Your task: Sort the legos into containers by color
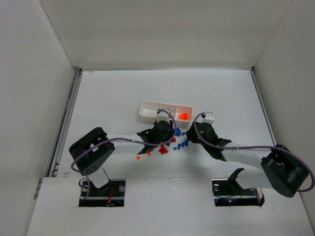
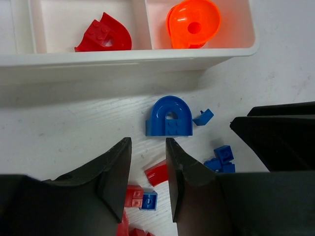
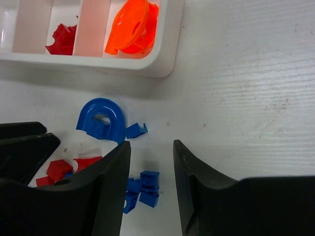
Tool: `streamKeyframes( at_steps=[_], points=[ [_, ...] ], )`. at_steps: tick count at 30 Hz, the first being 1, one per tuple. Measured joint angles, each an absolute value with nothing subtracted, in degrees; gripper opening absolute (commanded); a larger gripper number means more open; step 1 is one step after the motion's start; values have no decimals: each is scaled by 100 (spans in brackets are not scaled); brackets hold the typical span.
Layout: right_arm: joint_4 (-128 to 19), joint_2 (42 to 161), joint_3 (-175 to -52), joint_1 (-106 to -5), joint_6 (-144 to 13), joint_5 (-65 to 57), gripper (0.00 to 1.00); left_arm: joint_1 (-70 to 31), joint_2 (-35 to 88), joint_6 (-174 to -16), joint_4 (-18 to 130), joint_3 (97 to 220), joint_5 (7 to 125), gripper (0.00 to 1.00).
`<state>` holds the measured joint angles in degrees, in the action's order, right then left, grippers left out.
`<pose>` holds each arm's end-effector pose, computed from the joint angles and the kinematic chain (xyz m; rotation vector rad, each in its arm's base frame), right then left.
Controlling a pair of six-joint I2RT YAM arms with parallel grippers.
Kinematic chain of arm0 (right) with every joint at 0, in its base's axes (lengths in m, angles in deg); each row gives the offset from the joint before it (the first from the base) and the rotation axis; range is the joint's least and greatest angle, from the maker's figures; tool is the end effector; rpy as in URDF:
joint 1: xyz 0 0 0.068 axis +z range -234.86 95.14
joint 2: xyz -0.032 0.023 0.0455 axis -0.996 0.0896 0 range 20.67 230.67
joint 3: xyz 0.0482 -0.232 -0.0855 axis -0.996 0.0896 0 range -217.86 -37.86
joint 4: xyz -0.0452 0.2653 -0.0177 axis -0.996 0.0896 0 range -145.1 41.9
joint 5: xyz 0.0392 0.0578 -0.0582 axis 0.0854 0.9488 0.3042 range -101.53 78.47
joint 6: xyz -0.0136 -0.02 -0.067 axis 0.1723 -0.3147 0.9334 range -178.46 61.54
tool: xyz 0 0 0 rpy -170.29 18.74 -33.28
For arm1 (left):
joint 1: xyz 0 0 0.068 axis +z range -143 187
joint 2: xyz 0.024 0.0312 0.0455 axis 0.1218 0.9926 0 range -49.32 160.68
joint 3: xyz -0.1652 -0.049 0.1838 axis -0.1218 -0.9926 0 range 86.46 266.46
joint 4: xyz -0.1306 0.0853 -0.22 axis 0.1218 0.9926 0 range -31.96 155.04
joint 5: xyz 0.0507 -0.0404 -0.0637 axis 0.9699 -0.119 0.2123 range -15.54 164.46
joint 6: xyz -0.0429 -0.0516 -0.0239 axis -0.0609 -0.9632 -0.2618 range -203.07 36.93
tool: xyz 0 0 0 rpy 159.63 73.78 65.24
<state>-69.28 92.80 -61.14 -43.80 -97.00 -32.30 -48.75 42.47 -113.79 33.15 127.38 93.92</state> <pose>0.2125 0.1577 0.1192 0.1595 2.1552 0.4188 0.2133 -0.2787 0.1401 0.2286 2.0391 -0.6186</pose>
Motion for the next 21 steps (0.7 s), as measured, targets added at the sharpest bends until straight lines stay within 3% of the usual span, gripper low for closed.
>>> streamKeyframes(
  at_steps=[15,21],
  points=[
    [-6974,9324,-6143,-4354,-9680,-3254,45,-4801,5116,-11224,3134,13101,9309,15],
    [-6974,9735,-6374,-4308,-9624,-3252,49,-4801,5182,-11187,3009,13130,9316,4]
  ],
)
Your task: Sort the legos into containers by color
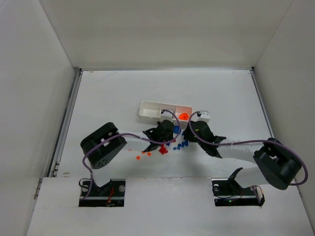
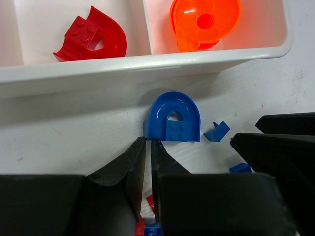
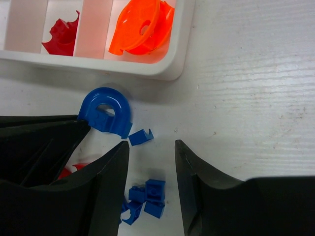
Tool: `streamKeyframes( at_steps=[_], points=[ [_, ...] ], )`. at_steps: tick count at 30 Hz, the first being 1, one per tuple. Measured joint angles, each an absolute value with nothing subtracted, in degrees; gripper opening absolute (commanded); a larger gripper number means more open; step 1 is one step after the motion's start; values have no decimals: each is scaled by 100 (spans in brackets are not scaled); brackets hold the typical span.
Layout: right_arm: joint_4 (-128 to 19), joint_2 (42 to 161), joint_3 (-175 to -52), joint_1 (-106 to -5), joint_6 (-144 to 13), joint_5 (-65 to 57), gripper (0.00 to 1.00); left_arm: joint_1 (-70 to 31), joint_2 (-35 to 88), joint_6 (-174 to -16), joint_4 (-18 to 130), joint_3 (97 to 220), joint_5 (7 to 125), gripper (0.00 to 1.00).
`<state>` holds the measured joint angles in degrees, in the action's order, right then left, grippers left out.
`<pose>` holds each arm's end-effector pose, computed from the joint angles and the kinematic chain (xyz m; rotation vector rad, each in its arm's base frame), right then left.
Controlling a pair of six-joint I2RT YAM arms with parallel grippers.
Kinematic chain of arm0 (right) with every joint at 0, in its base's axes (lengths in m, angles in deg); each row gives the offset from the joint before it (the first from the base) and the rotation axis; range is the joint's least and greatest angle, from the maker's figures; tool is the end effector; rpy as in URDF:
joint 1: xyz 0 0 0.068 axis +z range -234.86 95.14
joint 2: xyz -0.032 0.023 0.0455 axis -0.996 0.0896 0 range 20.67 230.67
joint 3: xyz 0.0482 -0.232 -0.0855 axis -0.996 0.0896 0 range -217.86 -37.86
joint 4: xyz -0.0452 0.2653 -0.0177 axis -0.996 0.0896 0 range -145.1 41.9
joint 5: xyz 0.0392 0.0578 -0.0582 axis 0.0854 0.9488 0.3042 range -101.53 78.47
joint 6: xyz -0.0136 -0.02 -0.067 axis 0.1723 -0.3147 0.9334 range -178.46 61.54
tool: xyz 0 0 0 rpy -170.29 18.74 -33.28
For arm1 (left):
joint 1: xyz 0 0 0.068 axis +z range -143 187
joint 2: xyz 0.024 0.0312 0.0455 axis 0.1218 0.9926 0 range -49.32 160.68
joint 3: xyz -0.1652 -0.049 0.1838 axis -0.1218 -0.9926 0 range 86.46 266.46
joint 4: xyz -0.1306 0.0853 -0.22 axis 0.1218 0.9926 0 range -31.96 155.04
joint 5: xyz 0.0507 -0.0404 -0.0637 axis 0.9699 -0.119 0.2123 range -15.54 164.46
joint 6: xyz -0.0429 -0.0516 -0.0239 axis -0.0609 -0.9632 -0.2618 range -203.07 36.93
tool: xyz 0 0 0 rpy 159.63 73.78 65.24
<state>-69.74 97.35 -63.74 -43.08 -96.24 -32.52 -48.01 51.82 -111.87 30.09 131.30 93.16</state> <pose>0.2190 0.1677 0.1146 0.1286 2.1776 0.3962 0.2284 -0.2936 0.1119 0.2722 2.0692 -0.5731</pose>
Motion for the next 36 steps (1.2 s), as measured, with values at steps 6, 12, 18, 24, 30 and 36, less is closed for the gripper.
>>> streamKeyframes(
  at_steps=[6,12,18,24,30,36],
  points=[
    [-6974,10133,-6613,-4244,-9540,-3276,49,-4801,5186,-11134,2979,13127,9346,1],
    [-6969,10227,-6661,-4201,-9486,-3344,50,-4805,4863,-11095,2950,12806,9425,1],
    [-6971,10253,-6696,-4159,-9431,-3363,50,-4807,4421,-11097,2931,12522,9475,0],
    [-6974,10271,-6709,-4146,-9407,-3368,51,-4805,3897,-11128,2959,12271,9563,0],
    [-6971,10491,-6886,-4087,-9372,-3381,47,-4562,2924,-11145,3197,12098,9810,1],
    [-6965,10642,-6934,-4076,-9357,-3449,44,-3706,2848,-11213,3309,12321,9845,2]
  ],
)
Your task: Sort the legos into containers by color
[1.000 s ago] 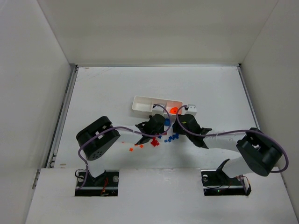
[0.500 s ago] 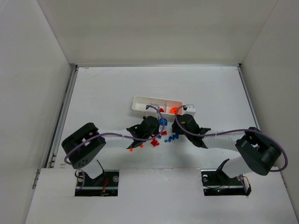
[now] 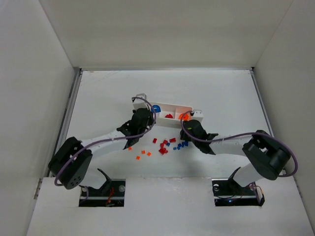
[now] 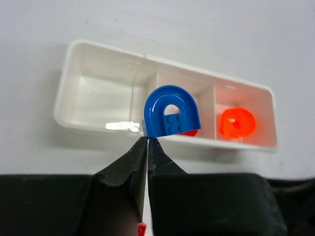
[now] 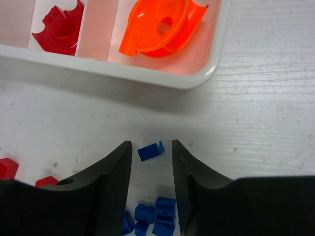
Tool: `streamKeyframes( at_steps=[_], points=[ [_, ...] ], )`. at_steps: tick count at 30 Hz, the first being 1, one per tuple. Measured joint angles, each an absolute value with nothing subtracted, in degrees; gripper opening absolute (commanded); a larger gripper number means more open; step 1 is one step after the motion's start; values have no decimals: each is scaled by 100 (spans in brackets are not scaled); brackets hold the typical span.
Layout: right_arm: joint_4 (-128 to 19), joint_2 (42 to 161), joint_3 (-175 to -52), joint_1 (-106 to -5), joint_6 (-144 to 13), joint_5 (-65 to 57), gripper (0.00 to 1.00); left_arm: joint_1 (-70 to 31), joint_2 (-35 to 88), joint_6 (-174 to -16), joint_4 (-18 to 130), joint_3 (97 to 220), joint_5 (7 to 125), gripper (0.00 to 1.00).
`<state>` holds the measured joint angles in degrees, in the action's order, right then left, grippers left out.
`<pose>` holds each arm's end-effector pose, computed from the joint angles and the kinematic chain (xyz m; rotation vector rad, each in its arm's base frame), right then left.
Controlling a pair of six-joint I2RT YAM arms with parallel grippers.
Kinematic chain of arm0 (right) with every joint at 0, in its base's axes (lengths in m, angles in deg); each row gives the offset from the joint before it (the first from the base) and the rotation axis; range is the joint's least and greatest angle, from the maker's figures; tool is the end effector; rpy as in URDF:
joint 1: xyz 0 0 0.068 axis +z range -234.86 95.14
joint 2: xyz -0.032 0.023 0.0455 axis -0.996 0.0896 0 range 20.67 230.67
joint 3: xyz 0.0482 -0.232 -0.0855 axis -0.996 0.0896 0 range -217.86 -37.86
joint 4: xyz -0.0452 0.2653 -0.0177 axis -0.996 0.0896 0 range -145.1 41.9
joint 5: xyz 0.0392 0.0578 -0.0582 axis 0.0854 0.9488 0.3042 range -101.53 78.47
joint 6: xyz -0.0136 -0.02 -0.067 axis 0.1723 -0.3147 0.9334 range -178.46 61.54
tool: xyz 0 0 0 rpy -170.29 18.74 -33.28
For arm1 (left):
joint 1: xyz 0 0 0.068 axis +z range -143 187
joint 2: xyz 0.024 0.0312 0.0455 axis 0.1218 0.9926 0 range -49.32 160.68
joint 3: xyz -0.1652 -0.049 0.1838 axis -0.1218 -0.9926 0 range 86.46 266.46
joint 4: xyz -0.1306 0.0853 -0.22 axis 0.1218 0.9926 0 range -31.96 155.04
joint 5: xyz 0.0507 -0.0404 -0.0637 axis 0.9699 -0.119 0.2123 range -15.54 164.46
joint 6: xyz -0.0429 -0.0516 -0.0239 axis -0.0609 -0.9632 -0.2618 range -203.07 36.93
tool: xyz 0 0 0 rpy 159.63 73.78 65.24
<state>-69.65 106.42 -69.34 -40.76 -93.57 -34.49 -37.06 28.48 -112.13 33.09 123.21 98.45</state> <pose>0.2294 0.1907 0.1024 0.0370 2.2177 0.3148 0.2480 -0.2069 0.1936 -0.0512 1.8566 -0.5086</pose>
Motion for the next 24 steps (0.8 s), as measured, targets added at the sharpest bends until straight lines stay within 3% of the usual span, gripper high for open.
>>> streamKeyframes(
  at_steps=[8,13,15,19,21,24],
  points=[
    [-6965,10668,-6938,-4026,-9357,-3589,44,-3039,3807,-11292,3381,12988,9803,3],
    [-6958,10765,-6991,-3973,-9346,-3658,42,-2853,4216,-11344,3407,13234,9764,18],
    [-6956,10797,-7015,-3960,-9335,-3667,38,-2864,4238,-11364,3438,13234,9759,24],
    [-6952,10863,-7072,-3934,-9309,-3685,28,-2921,4109,-11384,3431,13114,9764,26],
    [-6954,10876,-7087,-3932,-9307,-3707,20,-2969,3779,-11397,3451,12815,9810,26],
    [-6939,10876,-7102,-3917,-9322,-3711,17,-3041,2968,-11401,3551,12238,9912,27]
  ],
)
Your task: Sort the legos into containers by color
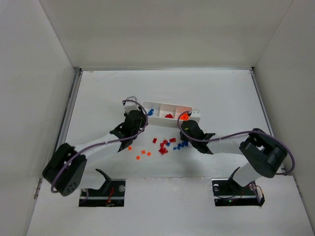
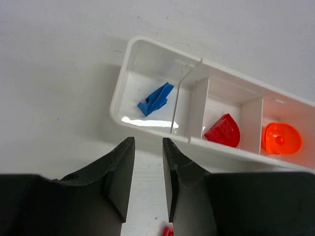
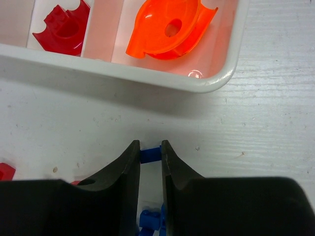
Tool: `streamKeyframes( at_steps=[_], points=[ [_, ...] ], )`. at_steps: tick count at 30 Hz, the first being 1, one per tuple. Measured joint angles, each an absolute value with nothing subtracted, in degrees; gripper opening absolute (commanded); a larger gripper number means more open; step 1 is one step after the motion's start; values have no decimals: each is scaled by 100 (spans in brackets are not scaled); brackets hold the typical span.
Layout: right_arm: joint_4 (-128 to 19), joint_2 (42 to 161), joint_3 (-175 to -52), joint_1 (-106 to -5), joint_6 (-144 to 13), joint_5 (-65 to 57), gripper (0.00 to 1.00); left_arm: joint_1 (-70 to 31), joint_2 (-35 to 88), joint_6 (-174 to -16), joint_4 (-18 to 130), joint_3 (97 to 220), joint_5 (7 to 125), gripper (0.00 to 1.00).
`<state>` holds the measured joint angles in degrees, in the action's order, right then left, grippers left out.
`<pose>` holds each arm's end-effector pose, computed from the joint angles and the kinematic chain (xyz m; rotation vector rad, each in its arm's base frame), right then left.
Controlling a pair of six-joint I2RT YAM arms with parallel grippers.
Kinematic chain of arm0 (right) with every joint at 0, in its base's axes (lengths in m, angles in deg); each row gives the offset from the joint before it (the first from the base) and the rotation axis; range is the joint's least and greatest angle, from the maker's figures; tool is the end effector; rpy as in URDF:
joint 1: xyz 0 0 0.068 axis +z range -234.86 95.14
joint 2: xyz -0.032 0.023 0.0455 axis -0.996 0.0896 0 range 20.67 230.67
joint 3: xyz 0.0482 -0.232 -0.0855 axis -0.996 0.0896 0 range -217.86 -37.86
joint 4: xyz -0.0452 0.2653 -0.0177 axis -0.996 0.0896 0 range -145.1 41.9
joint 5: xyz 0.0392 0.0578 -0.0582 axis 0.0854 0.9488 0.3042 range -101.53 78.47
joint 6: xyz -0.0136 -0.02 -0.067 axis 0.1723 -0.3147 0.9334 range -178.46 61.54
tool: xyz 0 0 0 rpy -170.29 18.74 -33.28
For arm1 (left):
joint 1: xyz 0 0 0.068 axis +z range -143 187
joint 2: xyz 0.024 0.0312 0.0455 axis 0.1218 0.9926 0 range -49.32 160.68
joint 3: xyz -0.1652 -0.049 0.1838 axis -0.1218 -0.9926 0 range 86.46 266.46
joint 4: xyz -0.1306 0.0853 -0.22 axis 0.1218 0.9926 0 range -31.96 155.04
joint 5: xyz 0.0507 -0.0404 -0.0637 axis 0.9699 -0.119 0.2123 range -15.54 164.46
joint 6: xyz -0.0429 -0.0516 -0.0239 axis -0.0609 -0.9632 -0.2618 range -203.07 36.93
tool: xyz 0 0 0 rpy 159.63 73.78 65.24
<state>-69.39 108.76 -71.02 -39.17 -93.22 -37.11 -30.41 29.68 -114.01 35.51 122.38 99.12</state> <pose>0.2298 0.1993 0.0998 0.0192 2.2121 0.2714 0.2684 -0.1745 0.1772 -0.1795 1.9067 -0.3946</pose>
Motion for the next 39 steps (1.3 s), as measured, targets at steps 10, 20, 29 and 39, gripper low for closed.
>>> streamKeyframes(
  at_steps=[10,20,29,39],
  points=[
    [-6617,10268,-7487,-3556,-9318,-3661,19,-3089,485,-11784,4764,10835,10336,30],
    [-6617,11696,-9795,-3641,-9230,-3064,19,-3028,-374,-12492,6189,10290,10450,29],
    [-6397,12917,-10844,-3803,-9250,-2931,52,-3301,-363,-13019,6541,10194,10474,28],
    [-6429,12087,-10097,-3635,-9226,-3114,51,-3583,107,-13148,6561,10179,10599,28]
  ],
)
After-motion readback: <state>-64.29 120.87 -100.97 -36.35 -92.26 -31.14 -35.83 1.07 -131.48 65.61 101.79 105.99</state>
